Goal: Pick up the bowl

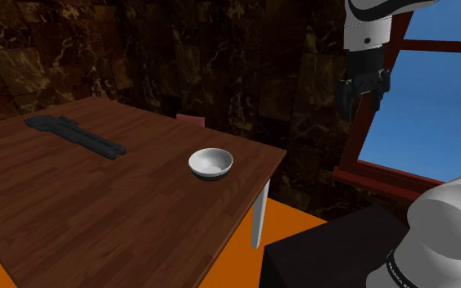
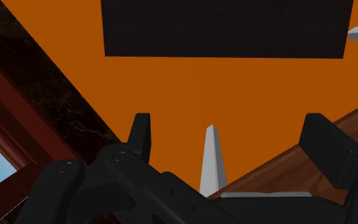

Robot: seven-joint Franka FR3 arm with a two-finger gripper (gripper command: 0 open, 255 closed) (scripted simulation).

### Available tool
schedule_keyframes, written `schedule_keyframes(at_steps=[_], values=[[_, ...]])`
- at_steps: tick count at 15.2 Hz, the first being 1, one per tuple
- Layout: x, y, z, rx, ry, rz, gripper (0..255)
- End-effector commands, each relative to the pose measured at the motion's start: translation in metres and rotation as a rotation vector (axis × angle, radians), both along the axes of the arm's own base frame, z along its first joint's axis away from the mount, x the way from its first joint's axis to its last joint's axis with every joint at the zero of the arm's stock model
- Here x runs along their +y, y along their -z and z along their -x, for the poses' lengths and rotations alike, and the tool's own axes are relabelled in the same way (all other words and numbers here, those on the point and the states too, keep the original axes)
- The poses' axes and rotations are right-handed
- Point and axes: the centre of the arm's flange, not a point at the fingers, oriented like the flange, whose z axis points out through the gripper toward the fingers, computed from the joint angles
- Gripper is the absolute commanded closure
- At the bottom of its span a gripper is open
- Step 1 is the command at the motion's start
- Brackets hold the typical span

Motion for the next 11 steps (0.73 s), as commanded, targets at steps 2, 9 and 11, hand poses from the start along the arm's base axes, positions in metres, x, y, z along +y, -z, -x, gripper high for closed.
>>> schedule_keyframes(at_steps=[2,9,11], values=[[0.010,0.006,-0.007,-0.002,-0.001,0.003,0],[0.078,0.047,-0.056,-0.019,-0.009,0.026,0],[0.097,0.059,-0.071,-0.024,-0.011,0.033,0]])
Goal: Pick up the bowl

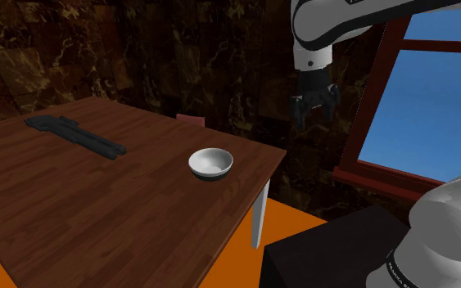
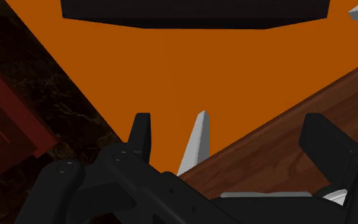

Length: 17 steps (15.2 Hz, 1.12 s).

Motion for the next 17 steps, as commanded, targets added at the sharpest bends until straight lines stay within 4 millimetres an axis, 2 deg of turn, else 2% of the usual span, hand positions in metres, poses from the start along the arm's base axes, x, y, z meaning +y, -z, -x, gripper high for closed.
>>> schedule_keyframes(at_steps=[1,17], values=[[0.024,0.016,-0.014,-0.005,-0.002,0.005,0],[0.176,0.113,-0.128,-0.043,-0.020,0.058,0]])
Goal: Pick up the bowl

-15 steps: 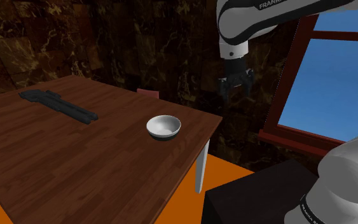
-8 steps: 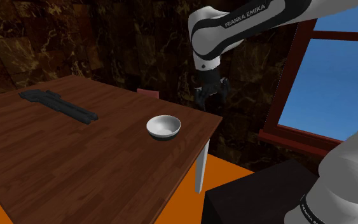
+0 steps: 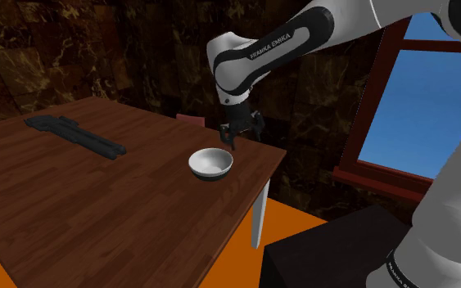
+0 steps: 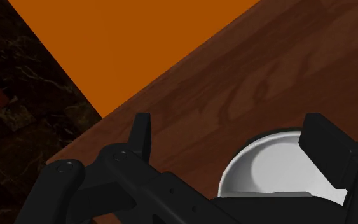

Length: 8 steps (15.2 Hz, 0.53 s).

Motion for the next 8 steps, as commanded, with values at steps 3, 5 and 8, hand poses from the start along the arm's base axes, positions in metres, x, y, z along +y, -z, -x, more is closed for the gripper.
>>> schedule_keyframes(at_steps=[3,5,8], values=[[0.041,0.025,-0.028,-0.010,-0.003,0.012,0],[0.059,0.038,-0.042,-0.015,-0.006,0.019,0],[0.088,0.057,-0.064,-0.022,-0.009,0.029,0]])
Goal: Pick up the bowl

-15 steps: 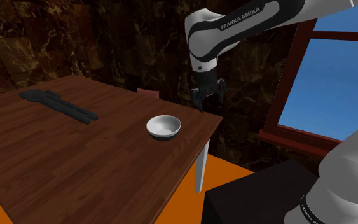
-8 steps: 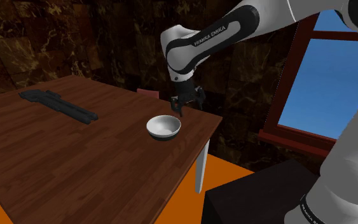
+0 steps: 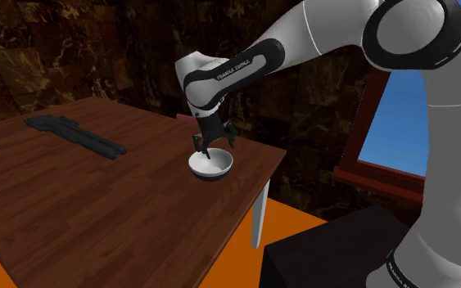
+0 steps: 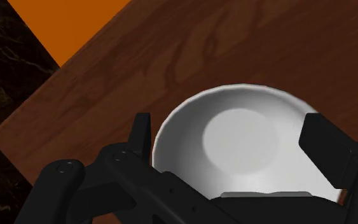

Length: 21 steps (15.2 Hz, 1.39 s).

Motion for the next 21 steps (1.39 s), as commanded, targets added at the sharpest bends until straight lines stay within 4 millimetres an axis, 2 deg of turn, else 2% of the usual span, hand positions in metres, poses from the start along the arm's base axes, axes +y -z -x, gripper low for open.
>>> schedule_keyframes(at_steps=[1,10,11,18,20,21], values=[[0.018,0.015,-0.017,-0.006,-0.001,0.008,0],[0.102,0.072,-0.081,-0.027,-0.011,0.037,0],[0.103,0.073,-0.082,-0.027,-0.011,0.038,0],[0.103,0.113,-0.082,-0.027,-0.011,0.038,0],[0.103,0.113,-0.082,-0.027,-0.011,0.038,0],[0.104,0.113,-0.082,-0.027,-0.011,0.038,255]])
